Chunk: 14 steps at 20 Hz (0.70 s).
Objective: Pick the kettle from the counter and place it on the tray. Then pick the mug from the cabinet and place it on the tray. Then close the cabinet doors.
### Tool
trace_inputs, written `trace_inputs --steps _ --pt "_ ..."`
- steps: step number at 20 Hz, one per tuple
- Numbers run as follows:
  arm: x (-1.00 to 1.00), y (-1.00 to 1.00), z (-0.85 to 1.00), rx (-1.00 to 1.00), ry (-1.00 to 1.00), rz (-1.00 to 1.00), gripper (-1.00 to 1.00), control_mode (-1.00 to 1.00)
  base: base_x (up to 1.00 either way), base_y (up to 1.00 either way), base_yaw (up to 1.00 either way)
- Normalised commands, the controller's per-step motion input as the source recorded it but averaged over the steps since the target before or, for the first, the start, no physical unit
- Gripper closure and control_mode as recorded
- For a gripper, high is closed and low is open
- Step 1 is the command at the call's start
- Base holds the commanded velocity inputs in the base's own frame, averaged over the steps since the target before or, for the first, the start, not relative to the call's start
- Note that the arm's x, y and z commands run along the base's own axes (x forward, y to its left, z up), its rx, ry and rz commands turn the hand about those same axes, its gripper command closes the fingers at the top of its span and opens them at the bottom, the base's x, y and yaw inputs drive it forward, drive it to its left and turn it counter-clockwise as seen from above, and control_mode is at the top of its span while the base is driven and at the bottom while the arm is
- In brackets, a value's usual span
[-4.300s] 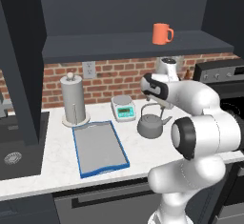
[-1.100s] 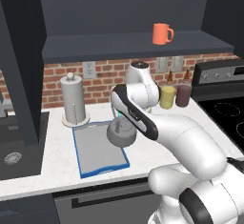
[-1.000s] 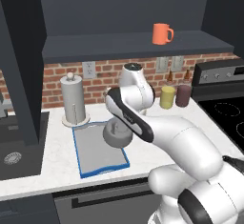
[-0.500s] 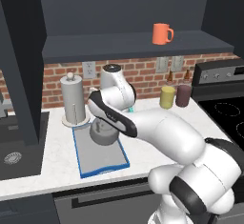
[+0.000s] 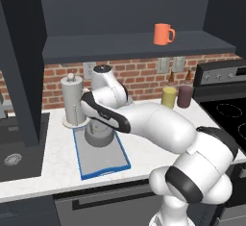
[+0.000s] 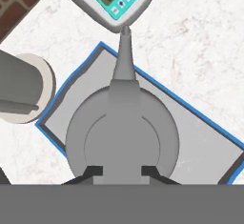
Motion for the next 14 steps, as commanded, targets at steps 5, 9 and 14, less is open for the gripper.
trace_inputs --steps 5,9,14 --pt "0.15 0.00 -0.05 0.00 0.00 -0.02 1.00 -1.00 0.00 0.00 0.00" --pt "0.01 0.00 -0.06 0.00 0.00 -0.01 1.00 -1.00 0.00 0.00 0.00" --pt "0.01 0.00 -0.14 0.00 0.00 0.00 1.00 -1.00 0.00 0.00 0.00"
